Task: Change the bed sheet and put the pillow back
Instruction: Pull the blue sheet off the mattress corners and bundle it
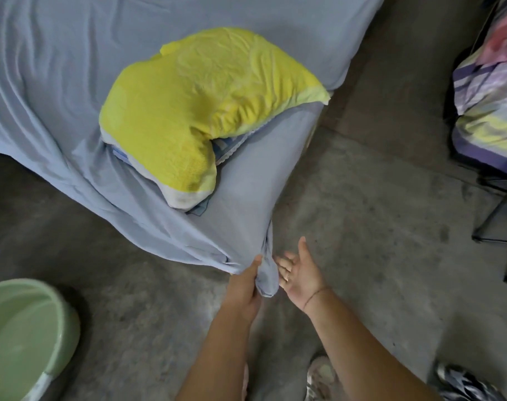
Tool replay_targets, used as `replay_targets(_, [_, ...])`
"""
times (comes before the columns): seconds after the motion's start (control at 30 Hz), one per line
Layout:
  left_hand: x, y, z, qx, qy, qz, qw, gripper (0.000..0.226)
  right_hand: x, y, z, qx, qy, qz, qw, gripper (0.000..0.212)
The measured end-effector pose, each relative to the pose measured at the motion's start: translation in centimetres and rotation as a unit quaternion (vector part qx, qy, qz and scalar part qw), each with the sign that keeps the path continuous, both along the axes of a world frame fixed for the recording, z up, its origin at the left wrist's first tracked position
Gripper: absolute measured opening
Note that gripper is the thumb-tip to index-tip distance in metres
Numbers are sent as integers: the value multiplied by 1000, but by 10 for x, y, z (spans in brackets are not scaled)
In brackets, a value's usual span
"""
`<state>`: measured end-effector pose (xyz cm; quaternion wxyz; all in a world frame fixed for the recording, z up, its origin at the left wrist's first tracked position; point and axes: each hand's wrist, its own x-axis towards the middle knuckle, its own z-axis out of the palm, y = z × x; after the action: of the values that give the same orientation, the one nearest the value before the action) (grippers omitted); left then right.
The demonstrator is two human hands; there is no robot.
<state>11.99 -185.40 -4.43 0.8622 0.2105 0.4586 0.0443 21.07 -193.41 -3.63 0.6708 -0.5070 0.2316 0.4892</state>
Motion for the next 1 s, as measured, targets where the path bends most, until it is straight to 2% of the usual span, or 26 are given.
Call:
replay_targets(0.07, [-1, -4, 7, -36, 1, 9, 999, 33, 22, 7, -3, 18, 59, 18, 998, 68])
replay_targets(0.17, [-2, -10, 15, -38, -17, 32, 999, 52, 49, 29, -8, 58, 109, 47, 991, 83])
replay_targets(0.2, [-1, -10, 21, -31, -27, 24, 999, 45, 58, 38, -9, 74, 120, 44, 989, 82])
replay_targets(0.23, [-1, -10, 24, -40, -38, 26, 998, 27, 66, 46, -8, 89, 122, 31, 988, 79])
replay_targets(0.27, [0, -9, 29, -45, -37, 35, 998, 22, 75, 53, -6, 99, 118, 8, 988, 76])
replay_targets(0.3, [0, -8, 25, -59, -32, 49, 997, 29, 84, 60, -3, 102, 117, -18, 988, 73])
replay_targets(0.37, [0, -7, 29, -65, -23, 51, 996, 28, 96, 65, -1, 115, 99, -40, 988, 69])
replay_targets(0.47, [3, -11, 20, -63, -2, 77, 995, 31, 99, 56, -4, 129, 34, 13, 991, 65])
replay_targets(0.53, [16, -16, 15, -47, 7, 99, 994, 44, 103, 46, -8, 126, -11, 47, 991, 69])
replay_targets(0.6, [37, -20, 14, -42, -20, 123, 991, 60, 108, 36, -9, 120, -47, 72, 989, 62])
replay_targets(0.67, [67, -22, 20, -45, -26, 142, 988, 60, 107, 30, -3, 119, -76, 90, 986, 60])
replay_targets(0.83, [133, -15, 31, -94, -43, 149, 983, 65, 94, 13, 18, 23, -156, 97, 983, 41])
replay_targets(0.93, [148, -6, 27, -86, 12, 134, 987, 54, 104, 2, 23, 53, -139, 108, 983, 37])
replay_targets(1.0, [148, -5, 24, -82, 9, 133, 988, 56, 118, -2, 21, 62, -105, 126, 985, 51])
